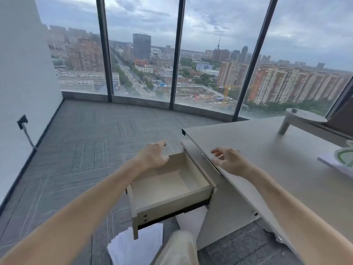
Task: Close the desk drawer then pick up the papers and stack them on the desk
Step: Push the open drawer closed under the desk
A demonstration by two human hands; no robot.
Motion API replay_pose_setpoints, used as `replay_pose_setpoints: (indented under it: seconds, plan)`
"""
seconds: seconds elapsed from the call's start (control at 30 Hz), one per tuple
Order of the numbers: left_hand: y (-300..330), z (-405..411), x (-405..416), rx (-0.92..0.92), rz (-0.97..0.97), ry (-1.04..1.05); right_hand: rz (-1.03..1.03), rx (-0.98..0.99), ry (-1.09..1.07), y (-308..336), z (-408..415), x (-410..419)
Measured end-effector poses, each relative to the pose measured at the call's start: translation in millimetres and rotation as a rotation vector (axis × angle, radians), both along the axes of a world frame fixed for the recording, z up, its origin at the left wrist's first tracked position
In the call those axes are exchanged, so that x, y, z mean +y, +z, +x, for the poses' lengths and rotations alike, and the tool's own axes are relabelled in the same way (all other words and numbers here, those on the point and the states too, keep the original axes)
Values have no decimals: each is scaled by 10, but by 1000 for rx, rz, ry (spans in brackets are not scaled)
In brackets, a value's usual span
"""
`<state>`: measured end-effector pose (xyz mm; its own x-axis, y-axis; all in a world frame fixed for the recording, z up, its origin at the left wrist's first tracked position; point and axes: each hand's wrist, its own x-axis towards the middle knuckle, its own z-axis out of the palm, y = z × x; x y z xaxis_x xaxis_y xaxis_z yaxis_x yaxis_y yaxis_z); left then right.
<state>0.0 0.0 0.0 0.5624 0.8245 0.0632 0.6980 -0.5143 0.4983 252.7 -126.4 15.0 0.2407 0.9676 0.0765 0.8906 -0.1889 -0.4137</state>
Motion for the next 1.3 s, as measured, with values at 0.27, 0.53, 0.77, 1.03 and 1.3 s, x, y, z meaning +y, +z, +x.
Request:
replay_pose_setpoints:
  seconds: [0.27,0.53,0.77,1.03,1.3]
  plan:
    - [-396,-351,190,157,-127,208,-64,-86,73,-289,161,415]
    - [-994,-652,450,171,-206,452,-101,-105,60,-600,466,812]
    - [-1293,-768,470,217,-305,583,-47,-217,57,-810,504,1193]
    - [-1627,-728,595,-240,-497,780,32,-209,73,-978,615,1420]
    - [-1788,-503,773,-365,-515,849,8,-226,58,-1009,616,1453]
